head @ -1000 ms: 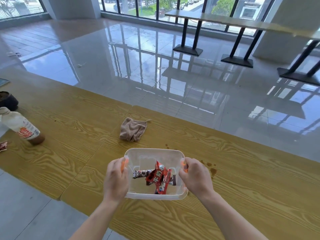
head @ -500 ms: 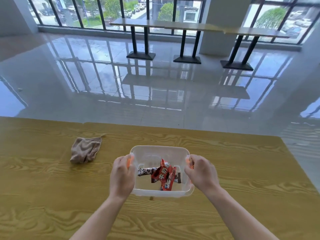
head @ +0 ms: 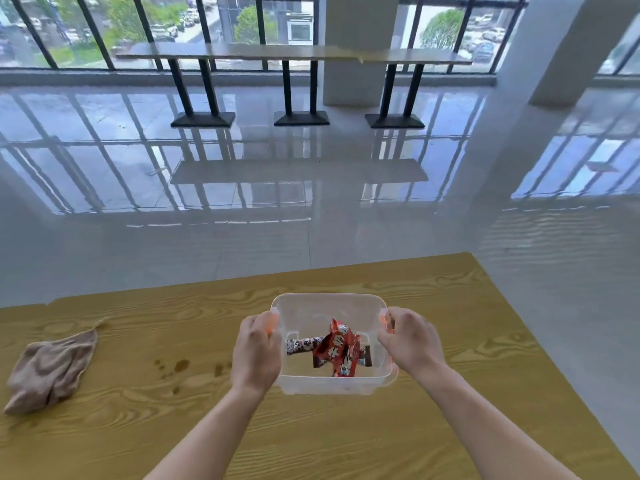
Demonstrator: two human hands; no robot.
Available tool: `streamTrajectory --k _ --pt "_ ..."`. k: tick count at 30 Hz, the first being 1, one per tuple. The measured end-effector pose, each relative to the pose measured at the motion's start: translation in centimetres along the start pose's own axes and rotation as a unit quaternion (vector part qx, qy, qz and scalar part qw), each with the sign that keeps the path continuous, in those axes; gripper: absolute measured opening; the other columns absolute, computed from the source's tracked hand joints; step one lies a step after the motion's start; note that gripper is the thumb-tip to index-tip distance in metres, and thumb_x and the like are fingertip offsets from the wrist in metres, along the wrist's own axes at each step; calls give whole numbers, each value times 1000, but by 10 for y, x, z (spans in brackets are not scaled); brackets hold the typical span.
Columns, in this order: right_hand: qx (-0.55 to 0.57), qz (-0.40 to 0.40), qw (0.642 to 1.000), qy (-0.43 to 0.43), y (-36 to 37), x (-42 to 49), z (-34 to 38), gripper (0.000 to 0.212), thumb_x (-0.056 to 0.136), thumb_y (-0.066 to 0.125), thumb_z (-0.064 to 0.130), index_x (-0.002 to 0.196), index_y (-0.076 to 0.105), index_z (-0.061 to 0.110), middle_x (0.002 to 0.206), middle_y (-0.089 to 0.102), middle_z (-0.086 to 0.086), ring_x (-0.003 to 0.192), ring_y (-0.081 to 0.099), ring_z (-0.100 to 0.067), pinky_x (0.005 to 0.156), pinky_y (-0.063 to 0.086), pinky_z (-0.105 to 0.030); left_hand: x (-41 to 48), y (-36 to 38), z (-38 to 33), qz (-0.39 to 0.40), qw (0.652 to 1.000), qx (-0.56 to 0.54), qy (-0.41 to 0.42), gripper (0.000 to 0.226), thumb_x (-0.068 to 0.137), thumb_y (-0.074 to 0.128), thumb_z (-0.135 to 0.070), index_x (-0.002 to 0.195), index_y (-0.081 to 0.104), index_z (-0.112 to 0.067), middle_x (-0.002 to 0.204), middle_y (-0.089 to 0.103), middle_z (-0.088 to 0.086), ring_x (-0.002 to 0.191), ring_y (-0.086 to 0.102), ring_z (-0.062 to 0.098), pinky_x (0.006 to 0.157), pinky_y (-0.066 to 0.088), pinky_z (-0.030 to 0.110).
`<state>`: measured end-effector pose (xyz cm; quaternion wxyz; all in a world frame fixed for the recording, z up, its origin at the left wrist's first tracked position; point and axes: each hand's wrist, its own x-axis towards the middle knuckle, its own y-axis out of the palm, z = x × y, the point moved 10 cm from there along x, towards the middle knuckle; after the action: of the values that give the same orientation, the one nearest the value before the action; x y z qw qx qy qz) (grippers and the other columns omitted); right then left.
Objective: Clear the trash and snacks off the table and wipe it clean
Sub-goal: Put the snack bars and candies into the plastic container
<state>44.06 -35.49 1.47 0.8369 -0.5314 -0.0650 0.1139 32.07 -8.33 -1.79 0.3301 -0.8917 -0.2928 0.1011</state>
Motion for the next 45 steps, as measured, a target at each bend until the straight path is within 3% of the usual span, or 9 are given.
streamTrajectory --k 6,13,17,22,30,38,45 --pt "-29 -12 998 48 -35 36 -70 26 87 55 16 64 44 15 65 51 1 57 44 -18 47 27 -29 17 72 -61 51 999 -1 8 23 99 48 -15 117 62 -12 118 53 8 87 46 16 76 32 28" --pt "-35 -36 997 66 -57 87 -130 28 94 51 19 67 44 16 74 53 -2 69 49 -22 50 29 -29 49 139 -107 78 997 6 -3 24 99 47 -16 117 62 -11 123 51 11 90 46 20 79 34 30" --pt "-38 -49 996 65 -67 115 -152 21 96 50 17 75 50 13 85 49 -5 85 48 -25 67 37 -31 69 171 -130 82 996 14 -5 22 99 46 -17 114 62 -13 122 50 9 90 50 22 77 36 32" --pt "-44 -45 996 64 -77 154 -185 18 97 49 16 81 56 11 91 51 -8 88 46 -24 77 43 -33 92 209 -159 91 996 23 4 16 98 45 -15 100 61 -11 114 50 8 88 51 23 76 39 34" --pt "-53 -26 997 53 -59 194 -197 20 98 47 17 85 60 8 91 45 -6 89 43 -23 74 39 -31 111 230 -159 91 995 37 -6 15 96 46 -12 100 60 -12 111 49 8 84 52 23 75 40 35" --pt "-41 -22 998 40 -43 210 -195 18 98 47 16 98 62 6 102 55 -10 92 44 -22 77 37 -30 122 241 -144 111 992 57 5 30 101 41 -24 126 51 -14 120 48 8 90 54 24 75 41 36" --pt "-37 -45 998 33 -57 209 -199 16 88 55 11 104 57 6 108 54 -14 100 49 -28 83 39 -28 125 249 -154 145 978 137 56 57 98 42 -43 149 29 -21 147 37 3 127 45 25 94 44 42"
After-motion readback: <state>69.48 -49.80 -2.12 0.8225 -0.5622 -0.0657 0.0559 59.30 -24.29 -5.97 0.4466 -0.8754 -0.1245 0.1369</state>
